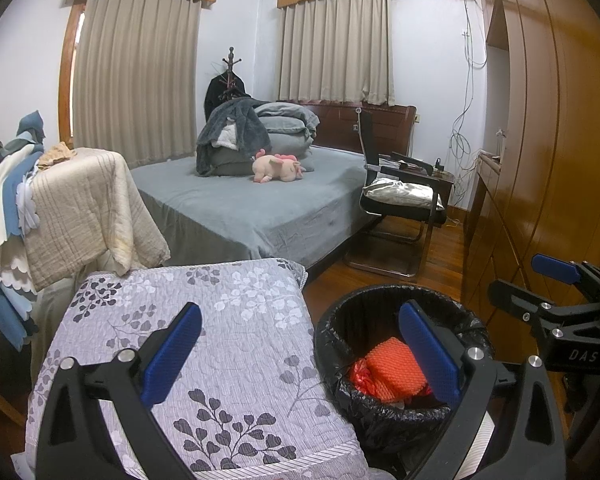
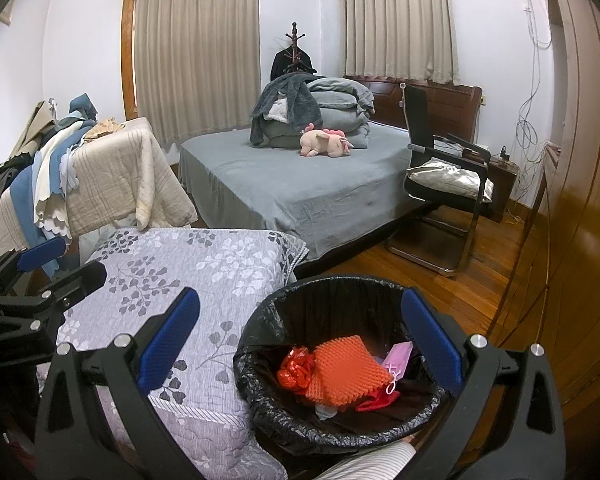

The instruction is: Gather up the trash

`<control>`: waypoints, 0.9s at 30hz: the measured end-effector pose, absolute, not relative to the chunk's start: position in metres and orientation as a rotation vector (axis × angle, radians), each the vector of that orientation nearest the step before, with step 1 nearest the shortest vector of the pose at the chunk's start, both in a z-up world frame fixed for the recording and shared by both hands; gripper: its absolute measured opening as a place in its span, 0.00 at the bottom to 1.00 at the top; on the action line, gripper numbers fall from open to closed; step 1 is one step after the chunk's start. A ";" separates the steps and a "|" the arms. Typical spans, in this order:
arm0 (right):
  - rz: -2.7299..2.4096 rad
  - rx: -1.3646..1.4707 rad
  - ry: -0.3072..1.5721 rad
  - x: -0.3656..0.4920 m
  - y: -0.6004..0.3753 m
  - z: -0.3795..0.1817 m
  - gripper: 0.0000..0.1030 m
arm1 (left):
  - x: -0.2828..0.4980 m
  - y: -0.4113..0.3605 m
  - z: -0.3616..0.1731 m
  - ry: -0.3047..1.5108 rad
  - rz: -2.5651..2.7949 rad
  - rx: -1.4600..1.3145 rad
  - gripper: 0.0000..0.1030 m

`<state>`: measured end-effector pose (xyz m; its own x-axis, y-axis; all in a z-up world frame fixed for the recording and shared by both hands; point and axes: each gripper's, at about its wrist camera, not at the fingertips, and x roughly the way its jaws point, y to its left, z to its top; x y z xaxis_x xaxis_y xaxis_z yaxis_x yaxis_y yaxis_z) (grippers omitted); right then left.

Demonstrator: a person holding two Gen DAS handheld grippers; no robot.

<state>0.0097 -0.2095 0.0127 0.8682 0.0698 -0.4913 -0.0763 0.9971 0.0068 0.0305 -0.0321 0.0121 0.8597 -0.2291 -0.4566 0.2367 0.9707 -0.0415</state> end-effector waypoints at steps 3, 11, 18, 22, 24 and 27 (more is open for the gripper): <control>0.076 -0.013 0.513 0.010 -0.209 0.013 0.95 | 0.030 -0.031 0.012 0.479 -0.245 0.014 0.94; 0.076 -0.015 0.512 0.010 -0.208 0.013 0.95 | 0.030 -0.031 0.011 0.478 -0.243 0.015 0.94; 0.076 -0.014 0.513 0.010 -0.207 0.013 0.95 | 0.031 -0.031 0.011 0.478 -0.244 0.016 0.94; 0.076 -0.015 0.512 0.010 -0.207 0.013 0.95 | 0.030 -0.031 0.011 0.480 -0.244 0.016 0.94; 0.076 -0.015 0.513 0.011 -0.207 0.013 0.95 | 0.030 -0.030 0.012 0.479 -0.244 0.016 0.94; 0.077 -0.016 0.512 0.011 -0.207 0.013 0.95 | 0.030 -0.030 0.012 0.479 -0.244 0.016 0.94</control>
